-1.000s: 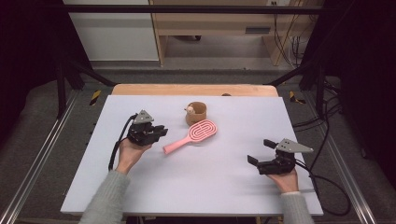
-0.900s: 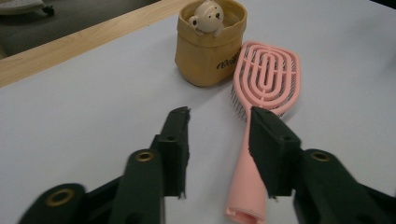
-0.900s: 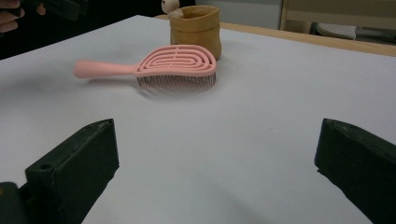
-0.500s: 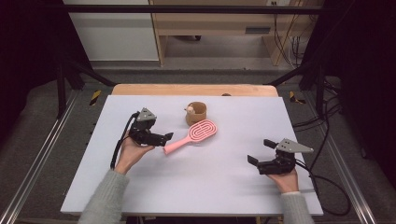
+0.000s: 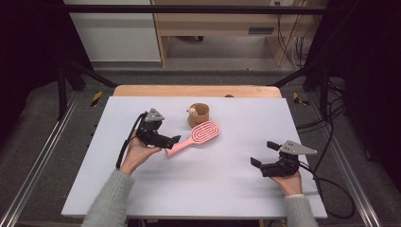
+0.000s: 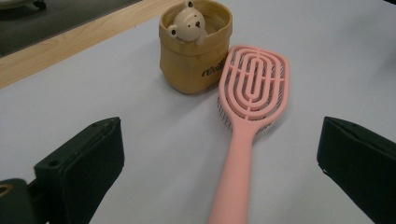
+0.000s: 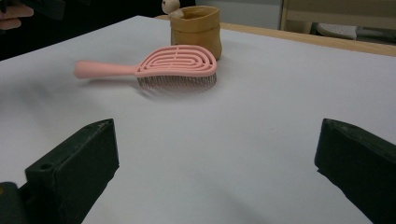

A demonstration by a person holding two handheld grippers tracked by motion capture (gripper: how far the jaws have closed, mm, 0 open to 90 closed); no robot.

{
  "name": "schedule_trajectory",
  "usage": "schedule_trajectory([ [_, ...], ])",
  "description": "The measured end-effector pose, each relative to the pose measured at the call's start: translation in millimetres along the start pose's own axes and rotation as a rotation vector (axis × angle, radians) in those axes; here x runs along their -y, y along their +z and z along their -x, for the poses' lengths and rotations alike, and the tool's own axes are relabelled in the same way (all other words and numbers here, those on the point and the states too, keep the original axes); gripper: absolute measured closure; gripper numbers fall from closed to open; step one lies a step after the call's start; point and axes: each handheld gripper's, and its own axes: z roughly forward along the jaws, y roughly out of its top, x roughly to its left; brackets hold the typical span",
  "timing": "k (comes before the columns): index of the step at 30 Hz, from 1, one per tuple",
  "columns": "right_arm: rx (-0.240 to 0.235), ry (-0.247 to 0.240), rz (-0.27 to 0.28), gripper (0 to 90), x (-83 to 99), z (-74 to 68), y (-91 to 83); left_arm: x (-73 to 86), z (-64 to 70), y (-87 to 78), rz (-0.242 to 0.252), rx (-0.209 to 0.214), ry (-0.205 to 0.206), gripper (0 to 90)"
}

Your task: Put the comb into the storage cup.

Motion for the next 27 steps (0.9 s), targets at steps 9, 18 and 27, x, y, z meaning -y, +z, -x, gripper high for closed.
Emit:
schedule_trajectory([
  [9, 0.0, -0.001, 0.001, 0.3, 0.0, 0.2, 0.0, -0.6, 6.1, 18.5, -0.034, 0.016, 0.025, 0.3],
  [18, -0.001, 0.0, 0.0, 0.2, 0.0, 0.1, 0.0, 2.5, 7.8, 34.0, -0.077, 0.034, 0.038, 0.7],
  [27, -0.002, -0.002, 0.001, 0.3, 0.0, 0.3, -0.1, 4.7, 10.0, 47.3, -0.103, 0.048, 0.04, 1.1],
])
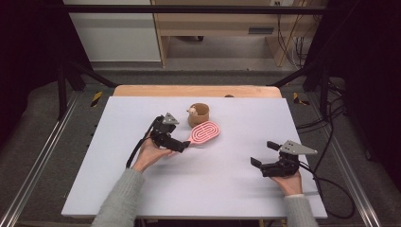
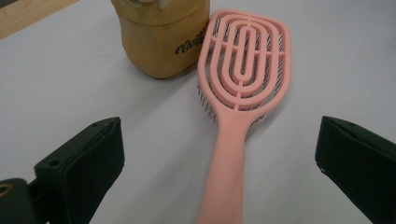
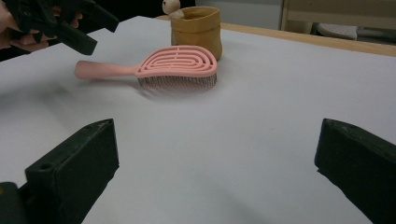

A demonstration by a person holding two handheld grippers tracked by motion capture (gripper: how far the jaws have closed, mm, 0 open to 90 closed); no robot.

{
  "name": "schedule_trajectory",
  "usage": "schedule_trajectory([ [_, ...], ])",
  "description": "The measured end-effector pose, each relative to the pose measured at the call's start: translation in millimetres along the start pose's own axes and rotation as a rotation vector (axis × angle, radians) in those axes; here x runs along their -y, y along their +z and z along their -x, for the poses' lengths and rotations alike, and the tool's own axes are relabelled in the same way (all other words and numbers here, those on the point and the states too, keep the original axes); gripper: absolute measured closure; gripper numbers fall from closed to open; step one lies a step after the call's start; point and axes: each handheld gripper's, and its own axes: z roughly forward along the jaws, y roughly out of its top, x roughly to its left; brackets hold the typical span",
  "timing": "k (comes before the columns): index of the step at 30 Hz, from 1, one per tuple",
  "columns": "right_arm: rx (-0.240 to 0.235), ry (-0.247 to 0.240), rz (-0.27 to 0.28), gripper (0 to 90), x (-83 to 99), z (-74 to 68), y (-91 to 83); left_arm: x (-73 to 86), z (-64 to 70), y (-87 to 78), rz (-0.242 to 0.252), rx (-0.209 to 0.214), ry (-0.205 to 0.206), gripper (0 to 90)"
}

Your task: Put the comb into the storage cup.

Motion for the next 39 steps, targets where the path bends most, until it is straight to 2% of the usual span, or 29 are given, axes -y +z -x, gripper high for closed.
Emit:
schedule_trajectory([
  [8, -0.001, 0.003, 0.0, 0.3, 0.0, -0.1, 0.3, 0.8, 1.2, 10.3, -0.03, 0.014, 0.007, 1.6],
  [16, -0.001, 0.002, 0.0, 0.2, 0.0, -0.1, 0.3, 1.3, 3.1, 17.6, -0.057, 0.011, 0.021, 3.9],
  [21, 0.0, 0.001, 0.0, 0.3, 0.0, 0.0, 0.3, 1.5, 5.0, 21.8, -0.076, 0.03, 0.036, 10.0],
  [32, -0.001, 0.002, -0.001, 0.2, 0.0, 0.0, 0.5, 2.3, 8.5, 29.6, -0.107, 0.019, 0.061, 24.6],
  [39, -0.002, 0.002, -0.001, 0.2, 0.1, 0.0, 0.4, 2.7, 9.4, 32.9, -0.129, 0.03, 0.068, 37.1],
])
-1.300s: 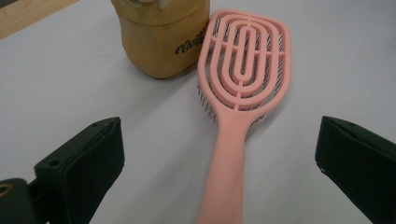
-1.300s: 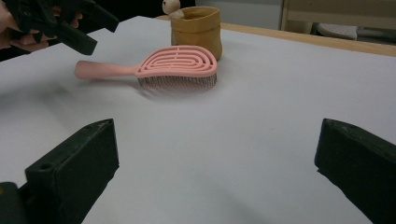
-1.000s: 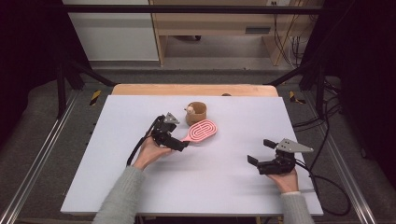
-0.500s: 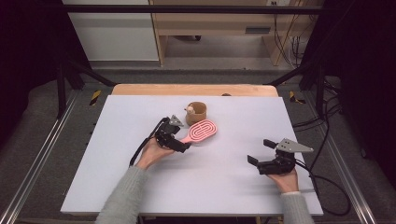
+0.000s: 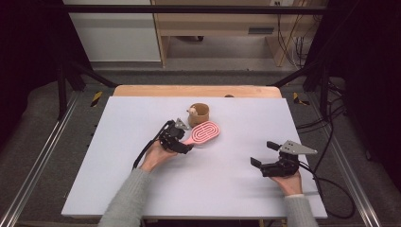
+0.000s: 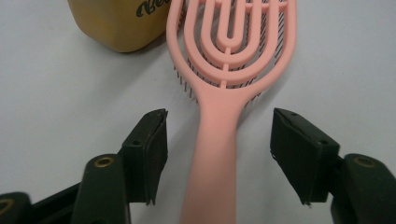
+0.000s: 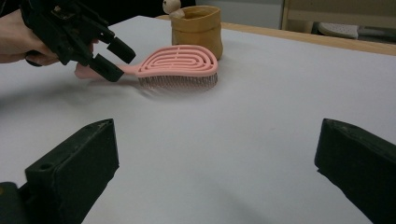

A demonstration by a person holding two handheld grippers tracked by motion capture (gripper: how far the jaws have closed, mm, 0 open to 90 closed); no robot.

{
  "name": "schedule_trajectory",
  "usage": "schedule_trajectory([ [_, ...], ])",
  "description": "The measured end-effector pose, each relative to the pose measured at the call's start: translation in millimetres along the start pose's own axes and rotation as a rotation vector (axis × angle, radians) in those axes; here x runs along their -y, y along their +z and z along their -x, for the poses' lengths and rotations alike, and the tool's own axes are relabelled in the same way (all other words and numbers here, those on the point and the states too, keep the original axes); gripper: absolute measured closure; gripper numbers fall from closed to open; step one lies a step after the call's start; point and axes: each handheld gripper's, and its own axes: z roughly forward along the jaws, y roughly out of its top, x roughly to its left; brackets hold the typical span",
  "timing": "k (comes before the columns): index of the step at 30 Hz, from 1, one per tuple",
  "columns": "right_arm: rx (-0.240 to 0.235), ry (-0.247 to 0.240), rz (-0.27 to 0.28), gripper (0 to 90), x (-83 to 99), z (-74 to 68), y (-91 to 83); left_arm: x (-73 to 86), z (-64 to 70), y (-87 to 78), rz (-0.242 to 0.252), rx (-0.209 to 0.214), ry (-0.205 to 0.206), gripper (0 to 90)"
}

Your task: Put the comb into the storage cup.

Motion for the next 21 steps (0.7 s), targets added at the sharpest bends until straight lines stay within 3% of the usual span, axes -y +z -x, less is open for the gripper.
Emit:
schedule_trajectory([
  [21, -0.001, 0.0, 0.002, 0.3, -0.1, 0.2, 0.0, -1.8, 2.2, 9.2, -0.038, -0.027, 0.035, 59.2],
])
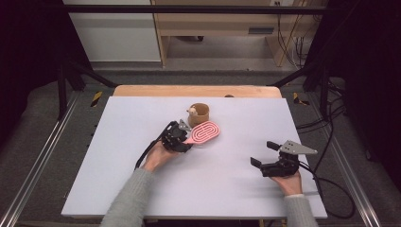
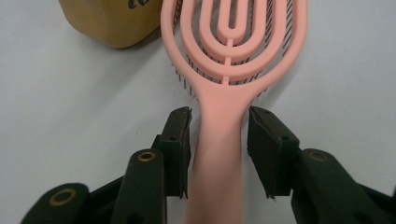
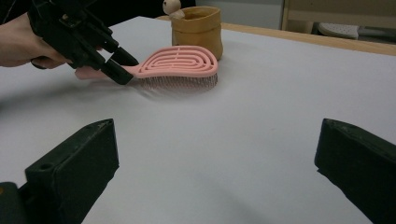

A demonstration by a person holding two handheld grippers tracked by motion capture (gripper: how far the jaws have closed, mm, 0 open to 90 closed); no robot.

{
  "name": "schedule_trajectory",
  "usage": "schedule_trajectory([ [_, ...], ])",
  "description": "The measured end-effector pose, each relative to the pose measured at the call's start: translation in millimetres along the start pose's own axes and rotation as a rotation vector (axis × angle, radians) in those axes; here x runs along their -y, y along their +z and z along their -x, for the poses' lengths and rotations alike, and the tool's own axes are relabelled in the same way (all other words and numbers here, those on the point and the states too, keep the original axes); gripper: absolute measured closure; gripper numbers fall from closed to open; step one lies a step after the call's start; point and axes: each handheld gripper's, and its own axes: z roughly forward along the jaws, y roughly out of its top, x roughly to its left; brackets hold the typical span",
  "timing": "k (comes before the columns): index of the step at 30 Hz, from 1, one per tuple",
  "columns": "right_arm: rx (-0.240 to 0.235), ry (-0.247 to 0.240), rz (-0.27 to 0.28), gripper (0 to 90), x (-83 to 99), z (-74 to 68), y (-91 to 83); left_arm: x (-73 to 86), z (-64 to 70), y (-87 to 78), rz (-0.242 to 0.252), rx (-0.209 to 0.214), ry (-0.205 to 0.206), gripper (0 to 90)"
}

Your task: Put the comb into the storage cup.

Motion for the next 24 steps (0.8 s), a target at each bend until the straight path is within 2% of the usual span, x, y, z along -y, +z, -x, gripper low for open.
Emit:
schedule_trajectory([
  [10, 0.0, 0.001, 0.0, 0.2, -0.1, 0.1, -0.1, -5.0, 3.5, 3.4, -0.039, -0.017, 0.044, 65.0],
  [24, -0.001, 0.005, 0.001, 0.2, -0.2, 0.0, -0.4, -6.0, 7.9, 3.4, -0.043, -0.022, 0.079, 68.7],
])
